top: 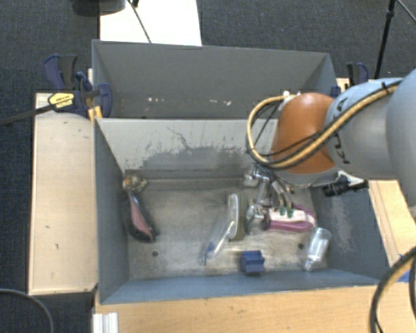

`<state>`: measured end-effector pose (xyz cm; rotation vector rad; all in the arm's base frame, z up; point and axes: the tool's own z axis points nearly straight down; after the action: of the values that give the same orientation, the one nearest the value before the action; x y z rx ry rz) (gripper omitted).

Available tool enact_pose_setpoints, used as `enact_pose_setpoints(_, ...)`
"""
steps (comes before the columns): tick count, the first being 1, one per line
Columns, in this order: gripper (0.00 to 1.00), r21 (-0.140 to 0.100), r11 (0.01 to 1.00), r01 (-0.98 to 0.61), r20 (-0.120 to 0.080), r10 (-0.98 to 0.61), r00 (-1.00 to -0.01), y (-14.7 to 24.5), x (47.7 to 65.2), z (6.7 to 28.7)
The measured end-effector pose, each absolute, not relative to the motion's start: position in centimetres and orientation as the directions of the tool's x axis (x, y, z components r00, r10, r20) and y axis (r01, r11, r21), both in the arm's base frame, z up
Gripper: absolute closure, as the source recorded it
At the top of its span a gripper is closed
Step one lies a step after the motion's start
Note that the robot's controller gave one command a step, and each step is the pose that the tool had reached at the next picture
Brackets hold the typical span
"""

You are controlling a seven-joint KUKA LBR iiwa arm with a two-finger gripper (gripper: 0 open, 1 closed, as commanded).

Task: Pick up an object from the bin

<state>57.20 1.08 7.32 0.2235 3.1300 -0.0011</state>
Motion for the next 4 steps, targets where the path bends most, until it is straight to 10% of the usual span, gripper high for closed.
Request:
enact_pose_setpoints(1, 0.00, 0.005, 0.989, 0.145, -0.011, 0.145, -0.989, 7.6, 51.4, 7.4)
enact_pose_setpoints(2, 1.00, 0.006, 0.988, 0.152, -0.020, 0.152, -0.988, 7.3, 51.8, 7.5)
enact_pose_setpoints(3, 1.00, 0.001, 1.000, -0.020, -0.011, -0.020, -1.000, 6.4, 50.8, 23.1)
enact_pose_setpoints(4, 0.00, 0.001, 1.000, -0.020, -0.003, -0.020, -1.000, 6.4, 50.6, 22.7)
